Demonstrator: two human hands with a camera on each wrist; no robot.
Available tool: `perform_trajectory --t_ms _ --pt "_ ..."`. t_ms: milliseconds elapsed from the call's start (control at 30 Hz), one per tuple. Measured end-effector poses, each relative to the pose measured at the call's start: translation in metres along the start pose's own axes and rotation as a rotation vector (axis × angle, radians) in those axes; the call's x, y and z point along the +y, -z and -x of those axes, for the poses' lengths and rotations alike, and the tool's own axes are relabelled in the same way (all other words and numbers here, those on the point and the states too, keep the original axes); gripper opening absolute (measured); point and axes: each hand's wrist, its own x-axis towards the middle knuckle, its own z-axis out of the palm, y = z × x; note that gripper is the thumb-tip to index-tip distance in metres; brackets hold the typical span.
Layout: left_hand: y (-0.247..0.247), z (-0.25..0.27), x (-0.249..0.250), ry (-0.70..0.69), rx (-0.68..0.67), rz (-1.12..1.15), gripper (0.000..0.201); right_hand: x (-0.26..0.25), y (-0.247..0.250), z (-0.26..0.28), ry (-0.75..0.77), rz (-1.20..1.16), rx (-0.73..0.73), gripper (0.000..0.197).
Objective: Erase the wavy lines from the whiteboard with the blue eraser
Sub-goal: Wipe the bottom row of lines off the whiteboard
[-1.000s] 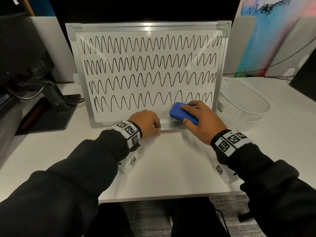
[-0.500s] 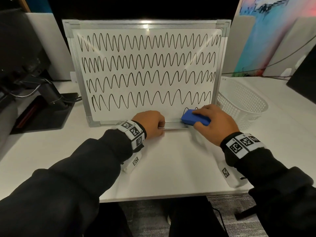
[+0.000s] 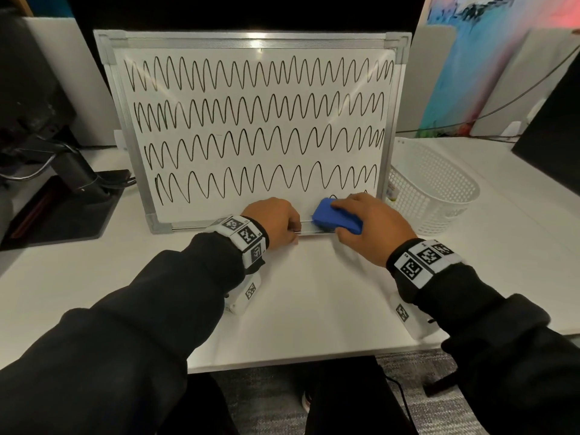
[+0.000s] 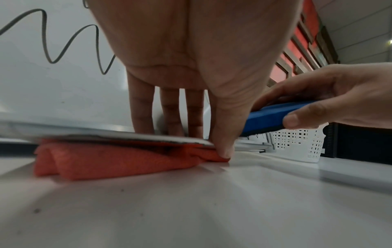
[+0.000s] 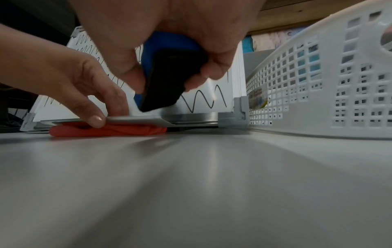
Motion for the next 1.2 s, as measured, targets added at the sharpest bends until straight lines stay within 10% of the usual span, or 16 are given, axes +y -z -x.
perform_trajectory --t_ms 1200 --pt "-0.006 -0.002 0.012 -0.034 0.027 -0.082 0.018 0.011 0.003 0.001 -0.142 0.026 0.013 0.047"
